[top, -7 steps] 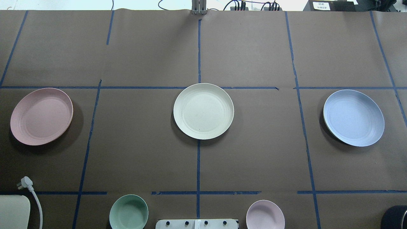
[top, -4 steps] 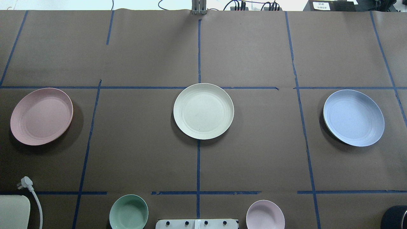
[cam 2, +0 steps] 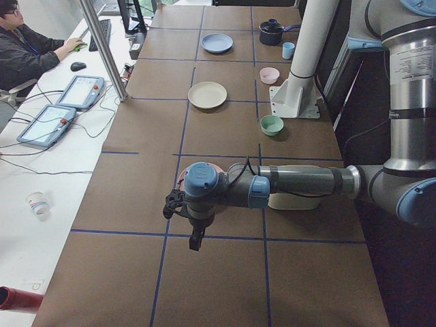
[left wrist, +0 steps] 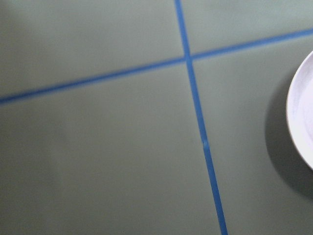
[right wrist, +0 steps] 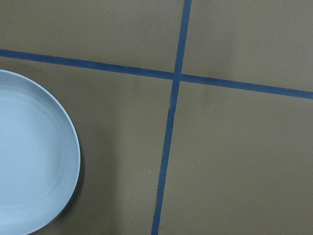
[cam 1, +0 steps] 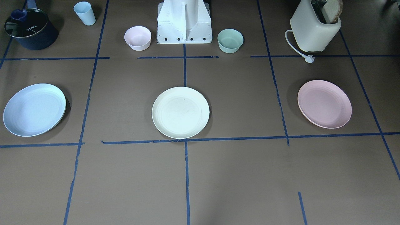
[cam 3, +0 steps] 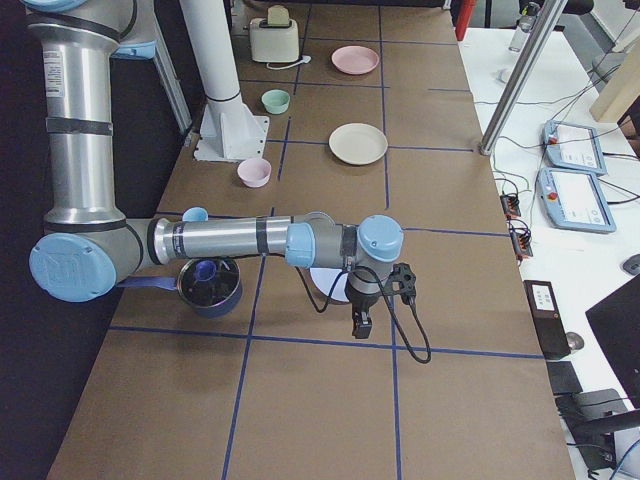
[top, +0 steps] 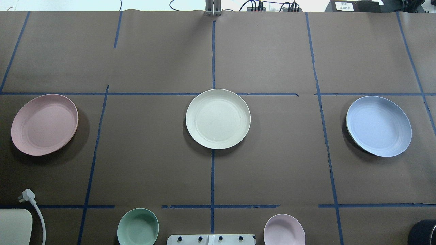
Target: Stack three plates with pink and blue
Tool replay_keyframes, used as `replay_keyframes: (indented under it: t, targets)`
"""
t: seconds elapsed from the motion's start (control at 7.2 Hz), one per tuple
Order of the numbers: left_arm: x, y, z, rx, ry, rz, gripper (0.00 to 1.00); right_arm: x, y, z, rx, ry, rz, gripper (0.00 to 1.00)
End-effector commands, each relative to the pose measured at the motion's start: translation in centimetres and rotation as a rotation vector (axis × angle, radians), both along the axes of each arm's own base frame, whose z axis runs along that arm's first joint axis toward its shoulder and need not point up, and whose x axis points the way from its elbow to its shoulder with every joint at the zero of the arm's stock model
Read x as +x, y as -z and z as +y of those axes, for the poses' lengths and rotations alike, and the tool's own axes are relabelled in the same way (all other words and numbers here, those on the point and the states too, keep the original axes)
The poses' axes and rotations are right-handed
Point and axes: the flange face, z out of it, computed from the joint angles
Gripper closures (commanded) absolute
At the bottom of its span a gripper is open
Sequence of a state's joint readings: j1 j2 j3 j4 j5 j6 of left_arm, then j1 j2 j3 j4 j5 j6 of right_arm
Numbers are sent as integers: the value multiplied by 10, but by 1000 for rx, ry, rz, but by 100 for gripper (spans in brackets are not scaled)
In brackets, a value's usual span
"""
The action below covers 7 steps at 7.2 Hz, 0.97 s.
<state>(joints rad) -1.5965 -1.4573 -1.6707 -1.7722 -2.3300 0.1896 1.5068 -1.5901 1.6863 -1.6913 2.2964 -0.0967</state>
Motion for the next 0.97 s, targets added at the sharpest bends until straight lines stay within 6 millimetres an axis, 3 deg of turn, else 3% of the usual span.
replay_keyframes:
  t: [0.0,0.28,0.69,0.83]
  targets:
    - [42,-2,-12,78,-63,67,0,-3,2,-1,3,6,-2,0]
    - [137,-3,-8,-127,-29,114,0,-8,1,-1,3,16,-2,0]
    - [204,-40,12,-255,117,221,0,-9,1,-1,1,19,-2,0]
    - [222,-41,14,-273,165,204,1,-9,0,-1,0,19,-1,0]
